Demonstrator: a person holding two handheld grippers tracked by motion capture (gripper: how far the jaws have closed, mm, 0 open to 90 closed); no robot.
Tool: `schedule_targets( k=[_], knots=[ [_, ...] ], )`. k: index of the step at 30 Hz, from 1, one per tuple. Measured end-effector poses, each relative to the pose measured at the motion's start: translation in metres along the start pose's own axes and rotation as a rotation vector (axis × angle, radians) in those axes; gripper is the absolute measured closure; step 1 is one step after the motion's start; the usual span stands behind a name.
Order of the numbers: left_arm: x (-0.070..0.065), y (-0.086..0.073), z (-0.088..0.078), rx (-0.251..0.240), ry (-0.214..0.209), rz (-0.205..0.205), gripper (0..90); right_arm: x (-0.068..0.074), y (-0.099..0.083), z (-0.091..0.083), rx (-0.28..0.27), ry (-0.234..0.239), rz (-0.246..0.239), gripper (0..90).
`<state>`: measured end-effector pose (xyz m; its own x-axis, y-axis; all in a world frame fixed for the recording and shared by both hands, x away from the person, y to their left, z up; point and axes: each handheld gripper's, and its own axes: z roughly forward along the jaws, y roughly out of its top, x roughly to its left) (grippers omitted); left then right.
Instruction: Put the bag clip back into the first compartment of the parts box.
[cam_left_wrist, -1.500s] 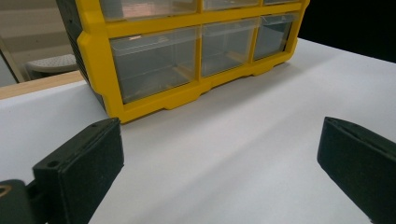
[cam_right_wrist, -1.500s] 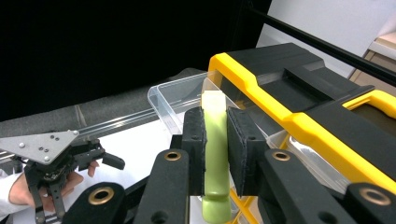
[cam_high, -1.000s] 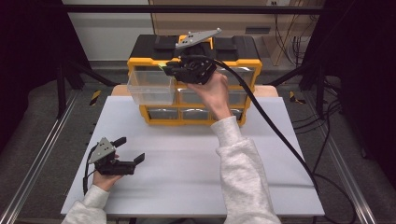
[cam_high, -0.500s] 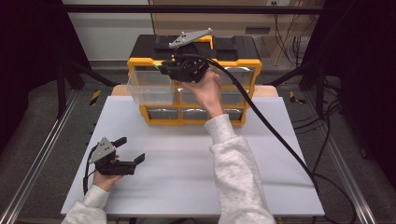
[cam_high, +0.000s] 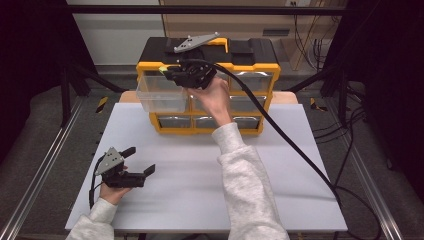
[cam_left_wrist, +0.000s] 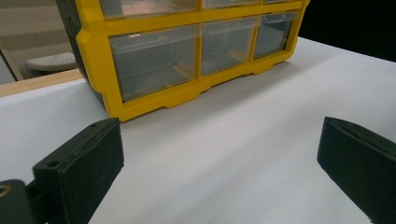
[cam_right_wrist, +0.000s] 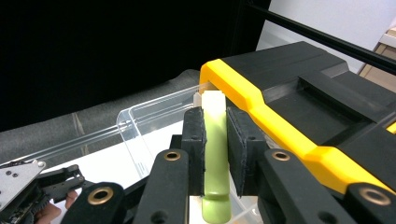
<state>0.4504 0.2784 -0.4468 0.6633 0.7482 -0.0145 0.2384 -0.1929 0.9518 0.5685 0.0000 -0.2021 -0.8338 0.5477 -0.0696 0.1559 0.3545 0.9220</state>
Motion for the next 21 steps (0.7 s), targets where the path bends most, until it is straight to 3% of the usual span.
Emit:
schedule_targets(
  k=[21],
  knots=[
    [0.0, 0.0, 0.0, 0.001, -0.002, 0.001, 0.2, 0.0, -0.007, 0.017, 0.018, 0.003, 0.016, 78.0]
  ],
)
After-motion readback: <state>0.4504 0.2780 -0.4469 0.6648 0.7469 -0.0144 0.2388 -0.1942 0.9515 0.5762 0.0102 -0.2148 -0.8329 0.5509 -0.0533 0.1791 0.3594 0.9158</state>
